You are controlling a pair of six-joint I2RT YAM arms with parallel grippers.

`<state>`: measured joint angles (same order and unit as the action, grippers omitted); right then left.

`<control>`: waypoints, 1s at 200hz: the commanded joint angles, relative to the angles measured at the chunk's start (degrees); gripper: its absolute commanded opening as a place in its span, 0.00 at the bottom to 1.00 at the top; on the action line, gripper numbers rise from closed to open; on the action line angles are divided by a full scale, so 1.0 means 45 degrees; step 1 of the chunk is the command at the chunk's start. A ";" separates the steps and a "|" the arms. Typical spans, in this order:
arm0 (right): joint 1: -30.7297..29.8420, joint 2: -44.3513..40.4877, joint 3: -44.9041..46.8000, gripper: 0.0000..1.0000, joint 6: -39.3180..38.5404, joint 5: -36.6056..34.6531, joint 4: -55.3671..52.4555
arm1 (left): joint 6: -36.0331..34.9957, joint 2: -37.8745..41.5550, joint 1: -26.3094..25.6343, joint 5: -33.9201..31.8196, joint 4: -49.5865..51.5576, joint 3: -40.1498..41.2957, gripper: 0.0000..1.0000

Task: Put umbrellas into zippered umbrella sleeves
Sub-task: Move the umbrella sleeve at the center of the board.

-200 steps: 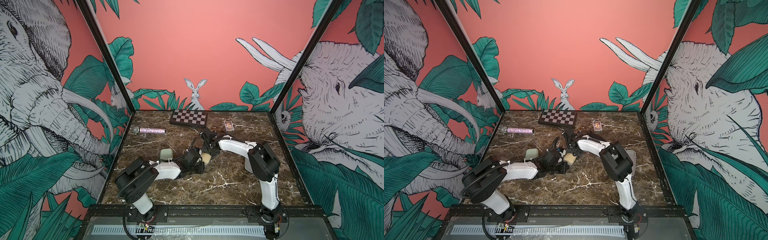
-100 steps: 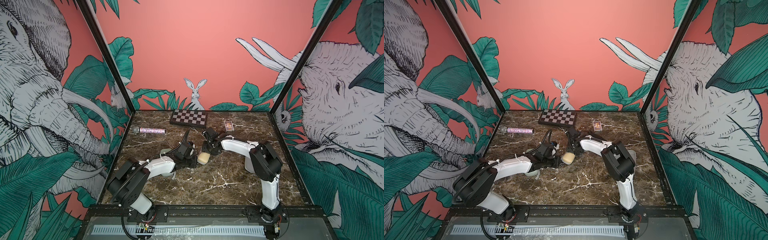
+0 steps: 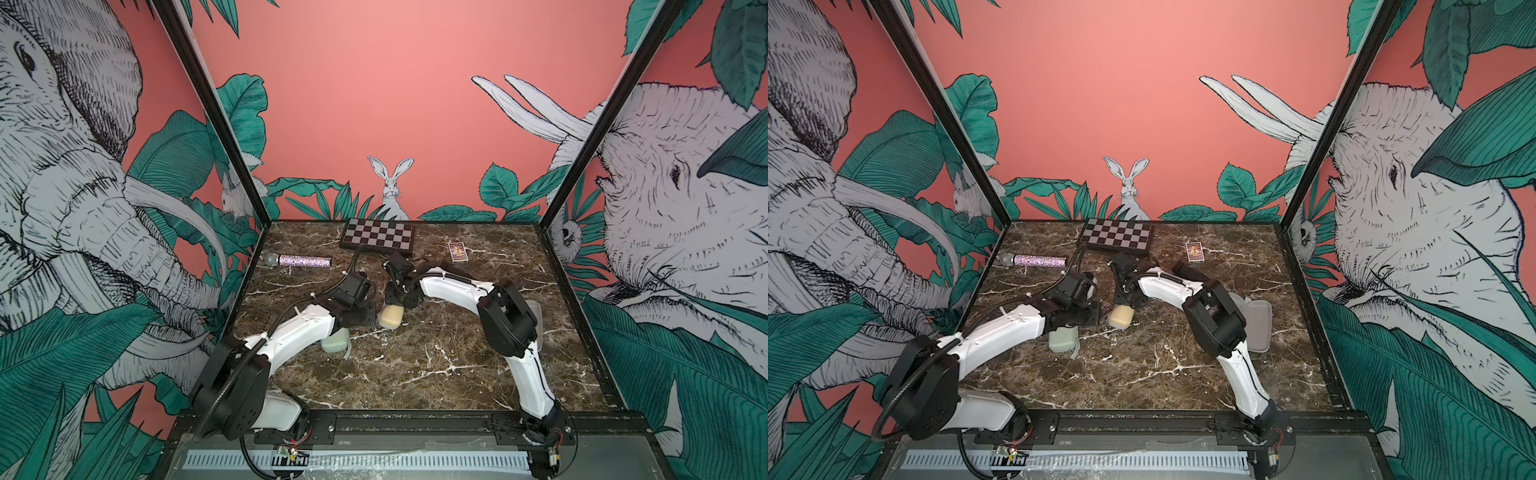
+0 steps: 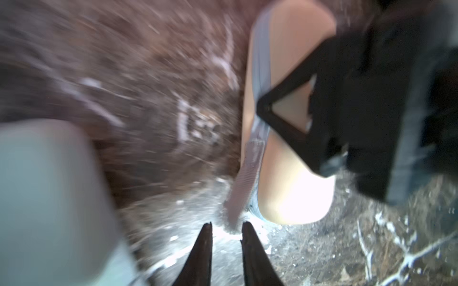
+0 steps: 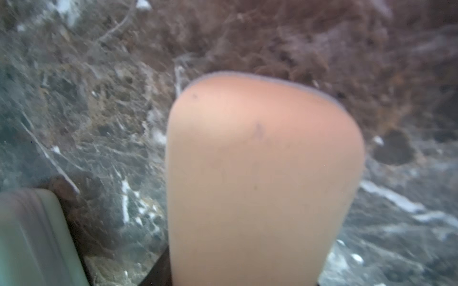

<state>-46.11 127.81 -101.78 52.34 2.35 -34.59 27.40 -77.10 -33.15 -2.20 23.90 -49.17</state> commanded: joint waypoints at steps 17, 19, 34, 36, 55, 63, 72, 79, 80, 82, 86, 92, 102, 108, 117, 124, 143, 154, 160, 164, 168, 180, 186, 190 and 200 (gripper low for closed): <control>-0.0834 0.1982 -0.3316 0.28 -0.0417 -0.0318 -0.2195 | 0.0063 0.1194 0.0267 -0.2028 0.3339 -0.1033 0.31; -0.0874 0.2026 -0.3378 0.29 -0.0487 -0.0247 -0.2172 | 0.0064 0.1249 0.0288 -0.2065 0.3380 -0.1053 0.31; -0.1034 0.2248 -0.4120 0.44 -0.1323 0.0214 -0.2635 | 0.0064 0.1678 0.0458 -0.2404 0.3631 -0.1161 0.32; -0.1041 0.2273 -0.4253 0.46 -0.1441 0.0306 -0.2760 | 0.0059 0.1736 0.0483 -0.2452 0.3672 -0.1188 0.32; -0.0908 0.1479 -0.4281 0.63 -0.2736 0.0683 -0.3183 | -0.0056 0.2125 0.0664 -0.2858 0.3921 -0.1508 0.33; -0.0763 0.0719 -0.3791 0.68 -0.3219 0.0488 -0.3105 | -0.0138 0.2205 0.0665 -0.2980 0.3958 -0.1685 0.34; -0.0531 -0.0301 -0.2931 0.73 -0.3690 0.0310 -0.2775 | -0.0251 0.2184 0.0665 -0.2933 0.3884 -0.1877 0.34; -0.0323 -0.1087 -0.2245 0.79 -0.4103 0.0222 -0.2571 | -0.0362 0.2120 0.0648 -0.2808 0.3783 -0.1994 0.34; -0.0283 -0.1200 -0.2148 0.79 -0.4175 0.0221 -0.2540 | -0.0364 0.2107 0.0638 -0.2781 0.3767 -0.2018 0.35; -0.0243 -0.1406 -0.1977 0.80 -0.4303 0.0211 -0.2492 | -0.0385 0.2083 0.0645 -0.2736 0.3741 -0.2066 0.35; -0.0146 -0.1821 -0.1602 0.84 -0.4571 0.0136 -0.2463 | -0.0386 0.2030 0.0647 -0.2602 0.3664 -0.2148 0.35; 0.0008 -0.2427 -0.1067 0.87 -0.4934 -0.0031 -0.2516 | -0.0389 0.1918 0.0632 -0.2381 0.3530 -0.2242 0.35; 0.0128 -0.3436 -0.0152 0.97 -0.5697 -0.0499 -0.2528 | -0.0525 0.1729 0.0441 -0.2047 0.2945 -0.2297 0.36; 0.0104 -0.4157 0.0495 0.99 -0.6126 -0.1284 -0.2514 | -0.0695 0.1582 0.0207 -0.1993 0.2540 -0.2321 0.37; 0.0027 -0.5299 0.1577 0.99 -0.6437 -0.3071 -0.2492 | -0.0955 0.1254 -0.0256 -0.2045 0.2156 -0.2523 0.38; -0.0049 -0.6293 0.2616 0.99 -0.6416 -0.4979 -0.2225 | -0.1271 0.0962 -0.0662 -0.2040 0.1792 -0.2703 0.40; 0.0400 -0.8944 0.5530 0.99 -0.3911 -0.8382 -0.1700 | -0.2006 -0.0012 -0.1784 -0.1968 0.0527 -0.3225 0.45; 0.1679 -1.0012 0.6901 0.99 -0.4619 -0.5955 -0.0512 | -0.2253 -0.0716 -0.2165 -0.1811 -0.0064 -0.3678 0.47; 0.2578 -1.0400 0.7335 0.99 -0.4766 -0.4432 -0.0309 | -0.2322 -0.1118 -0.2219 -0.1703 -0.0309 -0.3955 0.48; 0.3105 -1.0559 0.7518 0.98 -0.4557 -0.3883 -0.0443 | -0.2337 -0.1316 -0.2230 -0.1646 -0.0440 -0.4128 0.49; 0.3533 -1.0638 0.7628 0.96 -0.4273 -0.3764 -0.0772 | -0.2336 -0.1561 -0.2243 -0.1700 -0.0568 -0.4262 0.49; 0.4504 -1.0516 0.7885 0.86 -0.3901 -0.3964 -0.1928 | -0.2358 -0.1967 -0.2227 -0.2071 -0.0923 -0.4535 0.54; 0.4793 -1.0357 0.8021 0.82 -0.3785 -0.4258 -0.2518 | -0.2323 -0.2052 -0.2213 -0.2351 -0.1185 -0.4533 0.59; 0.4975 -1.0242 0.8133 0.78 -0.3718 -0.4439 -0.2849 | -0.2322 -0.2082 -0.2200 -0.2520 -0.1356 -0.4497 0.61; 0.5304 -1.0021 0.8492 0.71 -0.3590 -0.4803 -0.3262 | -0.2259 -0.2112 -0.2138 -0.2756 -0.1668 -0.4389 0.67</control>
<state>-25.06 80.07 -67.18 32.93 -17.61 -41.28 18.11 -87.29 -43.59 -11.00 22.02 -68.03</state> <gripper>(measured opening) 0.769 0.620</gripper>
